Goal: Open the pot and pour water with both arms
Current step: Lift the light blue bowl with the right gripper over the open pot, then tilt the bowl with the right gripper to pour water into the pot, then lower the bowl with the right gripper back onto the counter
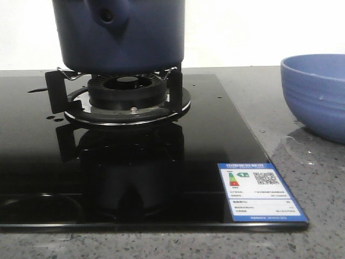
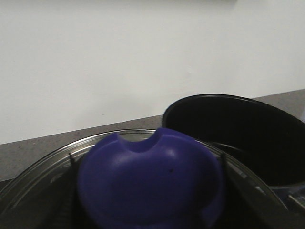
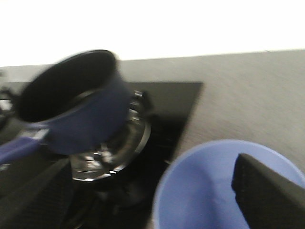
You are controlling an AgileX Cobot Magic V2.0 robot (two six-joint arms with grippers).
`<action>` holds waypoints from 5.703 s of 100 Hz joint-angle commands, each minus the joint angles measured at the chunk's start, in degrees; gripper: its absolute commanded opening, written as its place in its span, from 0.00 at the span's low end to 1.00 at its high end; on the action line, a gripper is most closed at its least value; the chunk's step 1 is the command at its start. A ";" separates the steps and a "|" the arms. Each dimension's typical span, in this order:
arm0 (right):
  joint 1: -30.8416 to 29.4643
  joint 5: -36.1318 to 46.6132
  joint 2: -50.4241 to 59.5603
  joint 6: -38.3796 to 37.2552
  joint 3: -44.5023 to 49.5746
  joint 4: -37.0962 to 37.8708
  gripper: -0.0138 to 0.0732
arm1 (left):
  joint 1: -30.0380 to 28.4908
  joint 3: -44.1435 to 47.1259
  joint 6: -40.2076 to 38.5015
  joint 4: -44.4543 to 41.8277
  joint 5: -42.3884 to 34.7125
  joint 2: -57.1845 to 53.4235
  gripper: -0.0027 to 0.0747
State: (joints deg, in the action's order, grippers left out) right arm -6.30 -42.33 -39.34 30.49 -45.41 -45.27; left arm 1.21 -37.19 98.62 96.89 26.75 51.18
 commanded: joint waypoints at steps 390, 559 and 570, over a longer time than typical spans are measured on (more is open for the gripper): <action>55.58 -9.95 -67.90 -45.42 -77.21 129.63 0.09 | 11.21 -2.70 4.82 9.63 -17.46 -7.27 0.37; 22.24 -33.23 -53.26 -42.92 -82.60 50.77 0.09 | 21.61 -20.13 10.52 9.65 -9.54 8.53 0.37; 17.32 -33.13 -45.16 -42.15 -69.71 50.77 0.09 | 21.61 -21.68 10.52 9.65 -7.47 11.27 0.37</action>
State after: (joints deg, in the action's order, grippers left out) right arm 14.41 -73.40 -92.41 -12.81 -121.64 5.35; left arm 22.29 -55.46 109.06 103.43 15.23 61.74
